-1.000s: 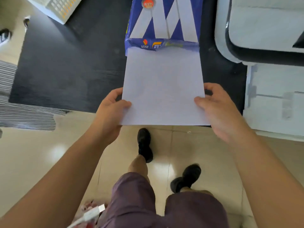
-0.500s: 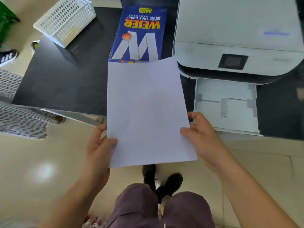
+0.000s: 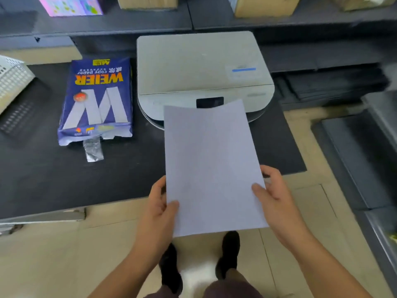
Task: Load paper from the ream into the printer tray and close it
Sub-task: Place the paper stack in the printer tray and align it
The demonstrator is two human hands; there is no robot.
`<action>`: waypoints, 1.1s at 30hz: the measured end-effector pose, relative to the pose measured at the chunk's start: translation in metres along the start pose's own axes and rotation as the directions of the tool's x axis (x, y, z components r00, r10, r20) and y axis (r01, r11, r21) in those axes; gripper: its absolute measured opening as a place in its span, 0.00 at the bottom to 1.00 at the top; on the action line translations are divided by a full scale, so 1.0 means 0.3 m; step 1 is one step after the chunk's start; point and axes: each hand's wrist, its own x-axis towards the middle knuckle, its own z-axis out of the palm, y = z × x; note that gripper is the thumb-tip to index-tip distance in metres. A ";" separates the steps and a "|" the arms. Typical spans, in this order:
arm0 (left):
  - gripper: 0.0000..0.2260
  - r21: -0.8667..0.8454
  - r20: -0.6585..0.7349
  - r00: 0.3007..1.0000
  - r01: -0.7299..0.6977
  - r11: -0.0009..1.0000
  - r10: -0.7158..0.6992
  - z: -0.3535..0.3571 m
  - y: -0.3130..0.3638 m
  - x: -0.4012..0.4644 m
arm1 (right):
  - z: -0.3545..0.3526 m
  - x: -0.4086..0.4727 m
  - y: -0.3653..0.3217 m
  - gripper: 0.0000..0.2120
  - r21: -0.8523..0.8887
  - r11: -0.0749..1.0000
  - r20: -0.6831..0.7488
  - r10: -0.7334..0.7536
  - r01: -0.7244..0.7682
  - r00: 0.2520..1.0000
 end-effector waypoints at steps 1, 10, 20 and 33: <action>0.28 0.021 0.025 1.000 0.003 1.000 -0.004 0.034 0.000 0.000 | -0.026 0.015 0.018 0.16 -0.001 1.000 0.004 0.006 -0.006 1.000; 0.34 0.062 -0.121 0.977 0.185 0.981 -0.177 0.277 -0.076 0.002 | -0.202 0.166 0.177 0.21 -0.089 0.994 0.181 0.073 -0.057 0.981; 0.30 0.014 -0.110 0.943 0.317 0.948 -0.314 0.310 -0.122 0.031 | -0.209 0.210 0.246 0.17 -0.083 0.978 0.183 0.205 -0.192 0.962; 0.25 -0.026 -0.104 0.928 0.356 0.934 -0.357 0.234 -0.093 0.141 | -0.141 0.249 0.214 0.18 -0.043 0.966 0.159 0.257 -0.253 0.953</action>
